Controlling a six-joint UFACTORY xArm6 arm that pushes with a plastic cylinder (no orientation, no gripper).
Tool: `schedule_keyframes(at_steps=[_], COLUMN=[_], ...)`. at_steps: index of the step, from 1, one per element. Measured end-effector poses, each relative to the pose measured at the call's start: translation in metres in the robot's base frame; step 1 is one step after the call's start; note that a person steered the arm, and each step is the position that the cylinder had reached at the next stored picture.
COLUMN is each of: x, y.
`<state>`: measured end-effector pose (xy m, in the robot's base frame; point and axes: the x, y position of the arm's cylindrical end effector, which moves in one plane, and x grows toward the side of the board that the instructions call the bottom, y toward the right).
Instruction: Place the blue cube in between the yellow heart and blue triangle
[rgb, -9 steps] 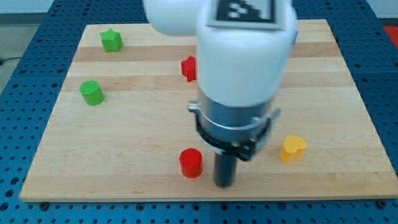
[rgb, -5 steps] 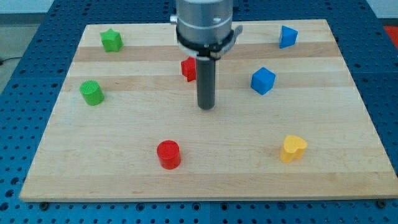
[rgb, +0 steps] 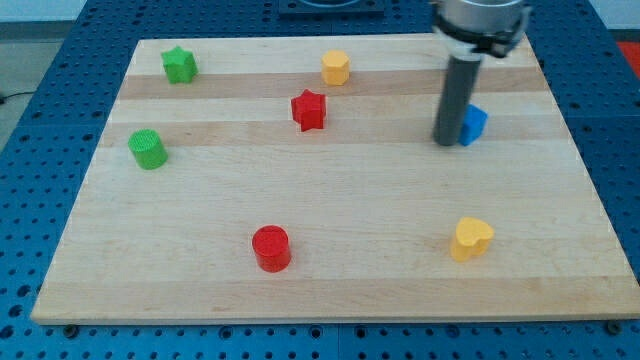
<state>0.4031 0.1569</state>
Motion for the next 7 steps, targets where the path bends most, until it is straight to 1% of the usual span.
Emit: schedule_keyframes(at_steps=[1,2,3,4,5,6,7], x=[-0.028,-0.059,-0.072,-0.072,-0.071,-0.065,-0.048], y=[-0.023,-0.022,-0.001,0.048,0.071,0.052,0.037])
